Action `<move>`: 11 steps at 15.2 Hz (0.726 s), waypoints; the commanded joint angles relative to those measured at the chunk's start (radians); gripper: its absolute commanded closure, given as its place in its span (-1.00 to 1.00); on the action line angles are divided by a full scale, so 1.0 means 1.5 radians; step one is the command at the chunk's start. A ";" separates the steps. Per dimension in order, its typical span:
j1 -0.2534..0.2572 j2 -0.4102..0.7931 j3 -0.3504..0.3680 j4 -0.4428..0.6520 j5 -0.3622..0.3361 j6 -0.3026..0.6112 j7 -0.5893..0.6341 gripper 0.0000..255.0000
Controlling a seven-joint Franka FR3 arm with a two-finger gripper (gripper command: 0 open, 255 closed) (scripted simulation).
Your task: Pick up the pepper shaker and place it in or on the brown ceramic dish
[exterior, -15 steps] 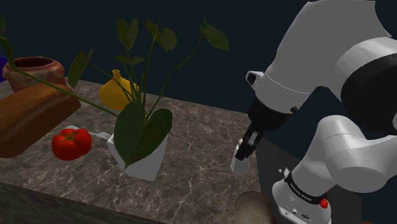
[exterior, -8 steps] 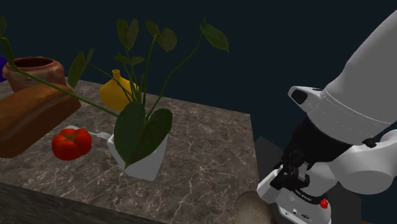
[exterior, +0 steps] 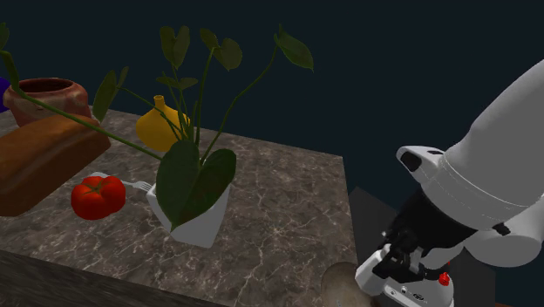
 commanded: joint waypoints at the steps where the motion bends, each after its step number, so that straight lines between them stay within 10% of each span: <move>1: 0.005 0.001 0.012 -0.016 0.012 0.017 0.001 1.00; 11: 0.033 0.006 0.064 -0.085 0.064 0.087 0.002 1.00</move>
